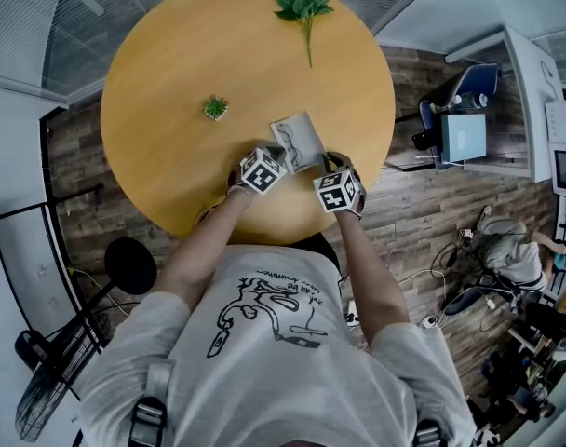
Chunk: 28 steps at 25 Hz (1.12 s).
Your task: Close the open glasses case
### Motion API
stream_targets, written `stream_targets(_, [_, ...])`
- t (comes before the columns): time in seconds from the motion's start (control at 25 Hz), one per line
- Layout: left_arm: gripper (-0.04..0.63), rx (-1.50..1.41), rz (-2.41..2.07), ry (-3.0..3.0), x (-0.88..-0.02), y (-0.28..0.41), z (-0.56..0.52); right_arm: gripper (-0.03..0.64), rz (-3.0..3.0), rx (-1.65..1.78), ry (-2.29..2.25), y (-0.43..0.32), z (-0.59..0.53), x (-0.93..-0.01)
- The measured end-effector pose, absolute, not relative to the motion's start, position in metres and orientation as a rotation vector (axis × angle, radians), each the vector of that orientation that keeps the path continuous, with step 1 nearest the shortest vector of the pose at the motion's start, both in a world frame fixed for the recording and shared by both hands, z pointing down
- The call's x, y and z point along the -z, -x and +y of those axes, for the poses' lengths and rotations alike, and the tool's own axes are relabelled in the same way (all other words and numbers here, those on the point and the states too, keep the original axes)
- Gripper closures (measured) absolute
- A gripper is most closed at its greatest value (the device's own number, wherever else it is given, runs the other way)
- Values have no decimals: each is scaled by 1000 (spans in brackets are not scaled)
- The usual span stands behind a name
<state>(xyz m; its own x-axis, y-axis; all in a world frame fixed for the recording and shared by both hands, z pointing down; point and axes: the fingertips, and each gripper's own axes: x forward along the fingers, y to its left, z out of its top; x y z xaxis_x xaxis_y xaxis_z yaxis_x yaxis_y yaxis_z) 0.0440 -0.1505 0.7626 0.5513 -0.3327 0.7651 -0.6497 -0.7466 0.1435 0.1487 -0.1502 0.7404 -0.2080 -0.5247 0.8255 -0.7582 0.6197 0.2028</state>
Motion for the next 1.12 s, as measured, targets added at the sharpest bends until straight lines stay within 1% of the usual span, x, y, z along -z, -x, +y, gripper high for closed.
stream_targets(0.32, [575, -1024, -792, -2362, -762, -43, -151, 564, -1866, -324, -1038, -148, -150, -741])
stream_targets(0.8, [575, -1042, -818, -2342, -762, -38, -150, 534, -1890, -351, -1078, -149, -153, -729])
stream_targets(1.12, [575, -977, -870, -2339, -748, -29, -148, 534, -1927, -352, -1092, -146, -150, -717])
